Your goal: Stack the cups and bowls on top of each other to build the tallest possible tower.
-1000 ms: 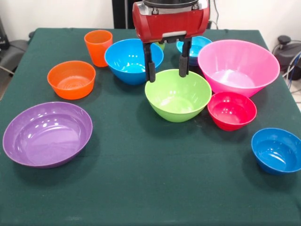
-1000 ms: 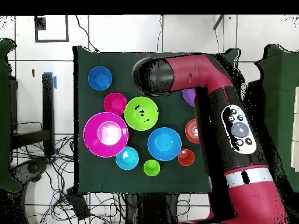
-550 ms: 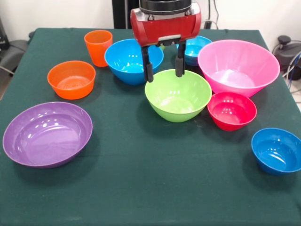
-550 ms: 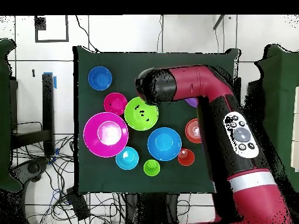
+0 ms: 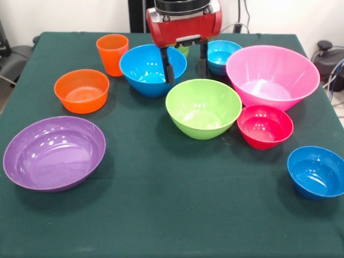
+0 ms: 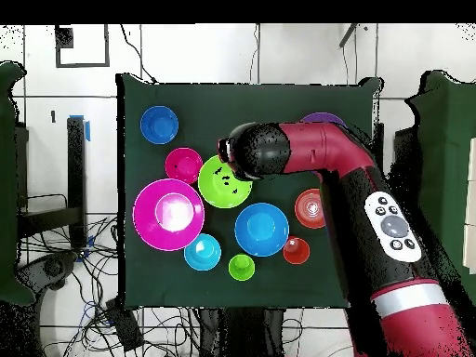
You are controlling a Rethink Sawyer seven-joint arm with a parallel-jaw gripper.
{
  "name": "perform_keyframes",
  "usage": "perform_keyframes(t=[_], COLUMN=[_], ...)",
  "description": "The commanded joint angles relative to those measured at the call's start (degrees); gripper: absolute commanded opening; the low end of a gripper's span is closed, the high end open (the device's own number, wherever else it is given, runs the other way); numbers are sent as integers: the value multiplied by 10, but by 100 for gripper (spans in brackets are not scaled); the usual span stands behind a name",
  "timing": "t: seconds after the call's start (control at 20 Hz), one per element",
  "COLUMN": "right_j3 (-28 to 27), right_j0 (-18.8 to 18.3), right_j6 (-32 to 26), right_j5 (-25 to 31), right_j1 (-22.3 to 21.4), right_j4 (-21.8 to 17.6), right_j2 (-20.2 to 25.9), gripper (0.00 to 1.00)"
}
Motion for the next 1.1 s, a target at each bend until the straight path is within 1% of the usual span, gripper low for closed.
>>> perform_keyframes(t=[0.05,0.2,0.25,0.35,0.5,0.6,0.7,0.8,0.95,1.1], right_j3=[49,48,43,37,15,8,8,11,4,1], right_j0=[7,9,15,31,68,87,97,94,70,45], right_j6=[54,53,55,64,81,92,96,85,48,16], right_j5=[-18,-17,-12,-17,-18,-20,-21,-19,-6,3], right_j1=[-9,-10,-15,-30,-49,-55,-58,-59,-38,-22], right_j4=[13,13,7,-13,-50,-59,-54,-41,-14,3], right_j2=[-22,-25,-33,-49,-81,-98,-108,-107,-93,-78], gripper=[100,100,100,100,100,100,100,100,100,100])
